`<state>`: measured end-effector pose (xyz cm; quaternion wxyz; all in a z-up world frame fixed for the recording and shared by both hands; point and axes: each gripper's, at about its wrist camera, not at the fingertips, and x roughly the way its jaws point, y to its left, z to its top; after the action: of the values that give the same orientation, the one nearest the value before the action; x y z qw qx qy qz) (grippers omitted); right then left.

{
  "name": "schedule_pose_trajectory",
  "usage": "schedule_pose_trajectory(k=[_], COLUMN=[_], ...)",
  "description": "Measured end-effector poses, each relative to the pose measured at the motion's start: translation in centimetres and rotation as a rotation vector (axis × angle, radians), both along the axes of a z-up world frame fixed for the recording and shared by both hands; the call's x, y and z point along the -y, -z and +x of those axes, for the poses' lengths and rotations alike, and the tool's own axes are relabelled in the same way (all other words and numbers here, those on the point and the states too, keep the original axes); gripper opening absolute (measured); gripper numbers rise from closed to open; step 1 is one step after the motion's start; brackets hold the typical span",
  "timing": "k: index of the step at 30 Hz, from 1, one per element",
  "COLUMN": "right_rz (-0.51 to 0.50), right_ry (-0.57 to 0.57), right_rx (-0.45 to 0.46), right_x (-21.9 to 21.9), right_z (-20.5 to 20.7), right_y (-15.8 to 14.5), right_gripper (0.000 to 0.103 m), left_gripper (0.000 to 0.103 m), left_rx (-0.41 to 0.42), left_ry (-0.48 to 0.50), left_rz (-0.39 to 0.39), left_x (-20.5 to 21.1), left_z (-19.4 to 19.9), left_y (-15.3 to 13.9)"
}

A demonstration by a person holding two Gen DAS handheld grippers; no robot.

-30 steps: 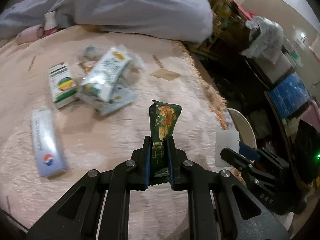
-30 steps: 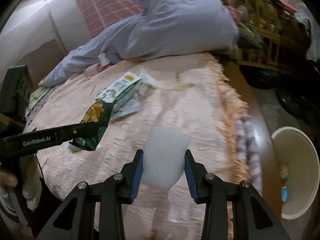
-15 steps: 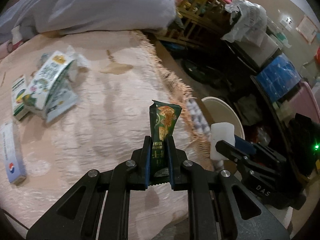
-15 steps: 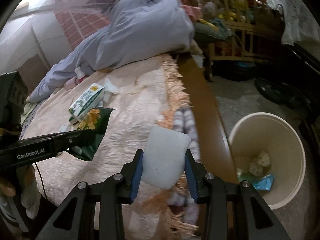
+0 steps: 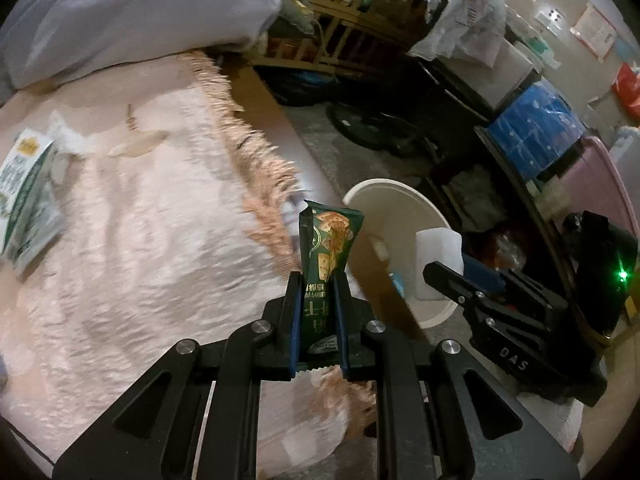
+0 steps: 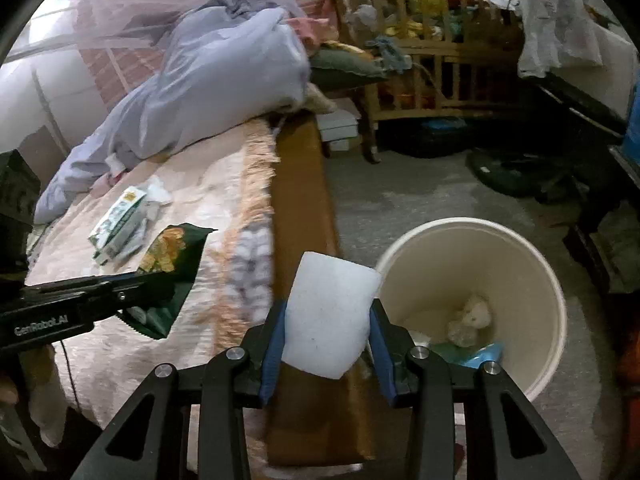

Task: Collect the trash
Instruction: 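Carry the sponge and green packet to the cream bucket and open both grippers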

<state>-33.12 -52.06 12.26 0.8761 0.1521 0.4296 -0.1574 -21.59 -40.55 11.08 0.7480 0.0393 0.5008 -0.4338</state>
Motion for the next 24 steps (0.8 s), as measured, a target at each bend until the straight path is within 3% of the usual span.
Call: schedule_pose_trajectory(k=[19,24], right_rz=[0.031,0.080], right_ry=[0.168,0.222], right_rx=[-0.021,-0.030], right_x=[7.0,8.7], right_z=[-3.0,-3.8], right_y=[2.7,3.6], right_gripper=[0.038,0.038], left_gripper=[0.012,0.012], left_rx=[-0.020,-0.035], left_ry=[0.115,0.121], left_rz=[-0.034,-0.041], left_x=[8.7,10.0], left_z=[-1.2,-1.0], left_y=[1.0,1.5])
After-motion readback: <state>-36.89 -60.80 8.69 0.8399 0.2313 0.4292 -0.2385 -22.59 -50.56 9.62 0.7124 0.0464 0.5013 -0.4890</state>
